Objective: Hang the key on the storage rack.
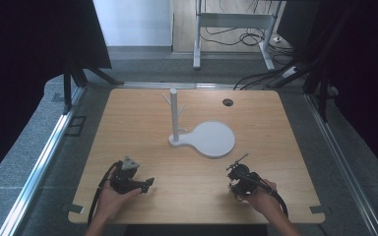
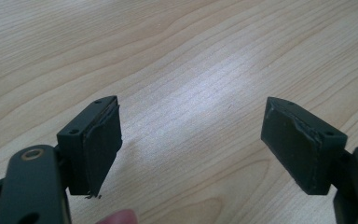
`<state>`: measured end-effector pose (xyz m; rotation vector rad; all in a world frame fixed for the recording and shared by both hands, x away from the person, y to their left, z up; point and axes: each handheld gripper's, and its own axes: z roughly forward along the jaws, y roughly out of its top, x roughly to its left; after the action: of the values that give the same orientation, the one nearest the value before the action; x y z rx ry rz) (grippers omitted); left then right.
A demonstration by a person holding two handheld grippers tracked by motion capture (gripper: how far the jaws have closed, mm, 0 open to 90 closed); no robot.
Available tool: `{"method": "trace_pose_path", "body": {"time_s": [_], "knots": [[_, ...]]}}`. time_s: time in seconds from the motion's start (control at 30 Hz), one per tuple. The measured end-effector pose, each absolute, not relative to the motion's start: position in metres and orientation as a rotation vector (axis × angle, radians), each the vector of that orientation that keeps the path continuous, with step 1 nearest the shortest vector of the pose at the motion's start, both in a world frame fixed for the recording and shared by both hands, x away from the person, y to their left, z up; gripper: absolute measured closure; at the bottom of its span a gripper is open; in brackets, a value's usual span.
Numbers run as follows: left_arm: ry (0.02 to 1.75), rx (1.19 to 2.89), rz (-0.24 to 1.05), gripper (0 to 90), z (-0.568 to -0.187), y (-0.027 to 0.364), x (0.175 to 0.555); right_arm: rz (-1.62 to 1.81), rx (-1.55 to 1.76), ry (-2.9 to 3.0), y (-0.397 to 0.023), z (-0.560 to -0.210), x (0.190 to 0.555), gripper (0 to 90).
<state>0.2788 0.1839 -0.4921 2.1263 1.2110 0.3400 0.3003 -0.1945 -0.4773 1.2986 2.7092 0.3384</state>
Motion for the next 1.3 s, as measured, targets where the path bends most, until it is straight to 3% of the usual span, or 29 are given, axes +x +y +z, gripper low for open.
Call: {"method": "trace_pose_path", "body": {"time_s": [1.3], "knots": [[1.219,2.134,0.335,20.6,-0.494,0.186,0.28,0.67,1.297,2.511,-0.22,-0.435,0.316,84.6]]}}
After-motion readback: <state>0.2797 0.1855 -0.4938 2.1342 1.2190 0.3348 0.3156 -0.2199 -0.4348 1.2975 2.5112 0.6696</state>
